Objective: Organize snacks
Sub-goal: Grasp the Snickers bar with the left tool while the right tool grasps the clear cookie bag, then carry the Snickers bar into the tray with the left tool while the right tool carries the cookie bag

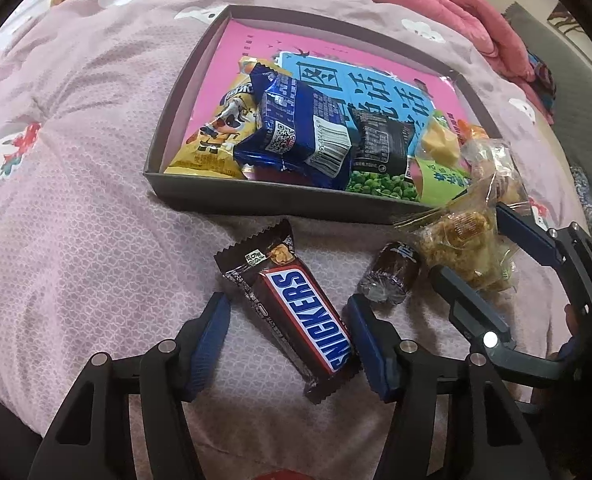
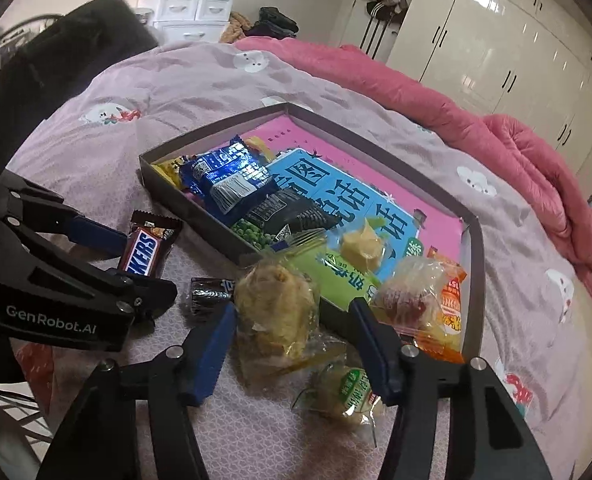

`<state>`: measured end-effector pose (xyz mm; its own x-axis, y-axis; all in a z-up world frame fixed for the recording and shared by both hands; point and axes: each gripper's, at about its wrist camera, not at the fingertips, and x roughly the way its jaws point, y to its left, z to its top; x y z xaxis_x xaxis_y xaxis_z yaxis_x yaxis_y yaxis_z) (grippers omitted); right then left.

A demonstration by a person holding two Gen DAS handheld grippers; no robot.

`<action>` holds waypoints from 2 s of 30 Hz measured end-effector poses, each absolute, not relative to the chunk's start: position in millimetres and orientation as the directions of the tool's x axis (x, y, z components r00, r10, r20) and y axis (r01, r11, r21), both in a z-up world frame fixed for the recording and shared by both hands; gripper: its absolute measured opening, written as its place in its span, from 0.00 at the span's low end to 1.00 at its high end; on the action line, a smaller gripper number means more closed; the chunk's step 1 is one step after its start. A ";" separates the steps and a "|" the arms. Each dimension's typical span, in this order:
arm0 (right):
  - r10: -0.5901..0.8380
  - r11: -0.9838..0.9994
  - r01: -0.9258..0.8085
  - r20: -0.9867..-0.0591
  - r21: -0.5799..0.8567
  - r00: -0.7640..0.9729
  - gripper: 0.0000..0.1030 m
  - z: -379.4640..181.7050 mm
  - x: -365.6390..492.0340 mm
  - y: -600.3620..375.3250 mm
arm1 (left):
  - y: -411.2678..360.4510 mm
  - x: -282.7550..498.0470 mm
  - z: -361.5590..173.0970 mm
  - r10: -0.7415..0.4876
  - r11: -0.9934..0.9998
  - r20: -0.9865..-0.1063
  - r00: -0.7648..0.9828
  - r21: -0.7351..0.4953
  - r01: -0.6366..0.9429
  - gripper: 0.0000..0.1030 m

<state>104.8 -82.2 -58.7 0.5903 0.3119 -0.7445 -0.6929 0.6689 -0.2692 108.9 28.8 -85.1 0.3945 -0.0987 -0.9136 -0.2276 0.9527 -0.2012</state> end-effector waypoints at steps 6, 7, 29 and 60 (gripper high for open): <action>0.339 0.674 -0.697 -0.736 -0.245 0.586 0.42 -55.5 103.5 -84.3 | 29.2 111.0 -86.8 -0.068 0.953 -0.910 0.408 -0.180 -0.242 0.51; 0.345 0.675 -0.698 -0.735 -0.239 0.584 0.42 -54.5 103.1 -84.9 | 29.8 111.0 -87.0 -0.063 0.954 -0.910 0.410 -0.176 -0.244 0.48; 0.531 0.757 -0.645 -0.675 0.107 0.511 0.39 -20.2 114.9 -121.2 | 45.1 92.1 -65.1 -0.102 0.943 -0.868 0.486 -0.239 -0.230 0.29; 0.563 0.779 -0.605 -0.605 0.162 0.563 0.39 1.4 123.8 -137.0 | 36.8 99.7 -10.1 -0.079 0.955 -0.798 0.597 -0.232 -0.184 0.29</action>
<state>123.8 -137.0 1.4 0.5625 0.5632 -0.6053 -0.6054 0.7792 0.1623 99.7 36.8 -10.1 0.5973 -0.0785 -0.7982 -0.1844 0.9551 -0.2320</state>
